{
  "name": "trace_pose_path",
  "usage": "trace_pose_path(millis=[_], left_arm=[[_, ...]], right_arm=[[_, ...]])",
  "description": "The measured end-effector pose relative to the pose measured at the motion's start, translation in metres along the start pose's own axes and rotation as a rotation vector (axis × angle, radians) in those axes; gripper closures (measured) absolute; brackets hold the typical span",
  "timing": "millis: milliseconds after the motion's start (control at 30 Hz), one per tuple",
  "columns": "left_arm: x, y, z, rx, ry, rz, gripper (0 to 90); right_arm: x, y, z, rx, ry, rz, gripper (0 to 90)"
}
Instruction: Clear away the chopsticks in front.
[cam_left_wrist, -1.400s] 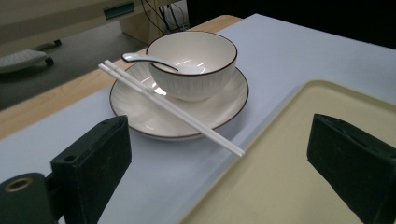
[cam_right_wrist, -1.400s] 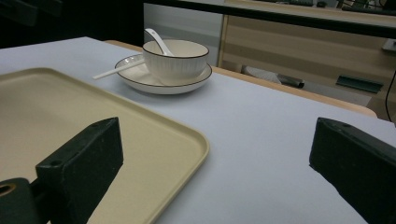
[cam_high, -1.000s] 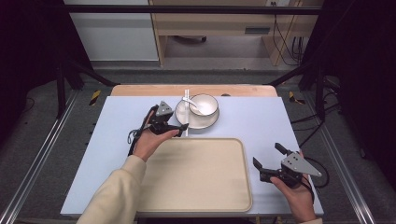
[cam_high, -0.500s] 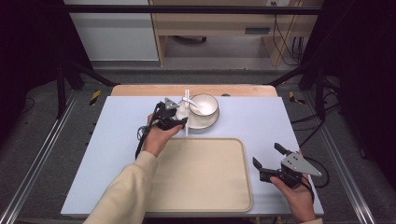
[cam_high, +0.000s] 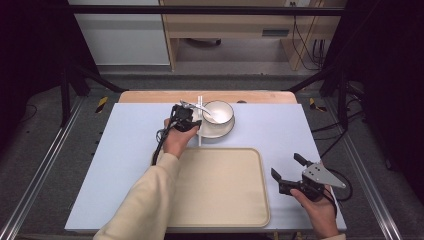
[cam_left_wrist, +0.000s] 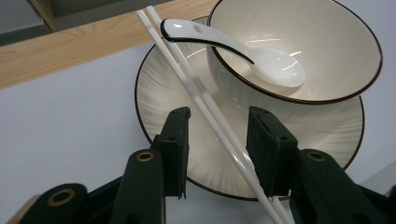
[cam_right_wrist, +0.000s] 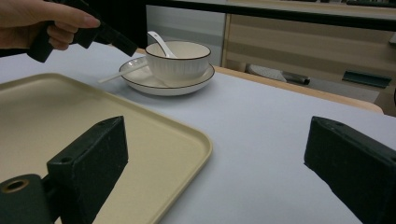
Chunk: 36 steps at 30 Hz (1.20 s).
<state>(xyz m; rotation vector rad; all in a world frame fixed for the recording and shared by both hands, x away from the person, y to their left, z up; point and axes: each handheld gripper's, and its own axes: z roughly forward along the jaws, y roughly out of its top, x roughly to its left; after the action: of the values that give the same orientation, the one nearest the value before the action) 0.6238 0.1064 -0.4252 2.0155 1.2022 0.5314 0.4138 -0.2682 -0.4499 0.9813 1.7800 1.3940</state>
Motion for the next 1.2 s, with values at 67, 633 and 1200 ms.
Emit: trace_pose_path(millis=[67,633,1200], left_arm=[[0.001,0.000,0.006,0.004,0.002,-0.023,60.7],[0.001,-0.005,0.021,0.037,0.031,-0.041,65.8],[0.000,-0.007,0.024,0.047,0.016,-0.113,76.4]], right_arm=[[-0.001,0.000,0.000,0.000,0.001,0.007,6.3],[-0.002,0.000,-0.001,0.008,0.006,0.014,6.5],[-0.001,-0.001,0.000,0.010,0.008,0.008,6.8]])
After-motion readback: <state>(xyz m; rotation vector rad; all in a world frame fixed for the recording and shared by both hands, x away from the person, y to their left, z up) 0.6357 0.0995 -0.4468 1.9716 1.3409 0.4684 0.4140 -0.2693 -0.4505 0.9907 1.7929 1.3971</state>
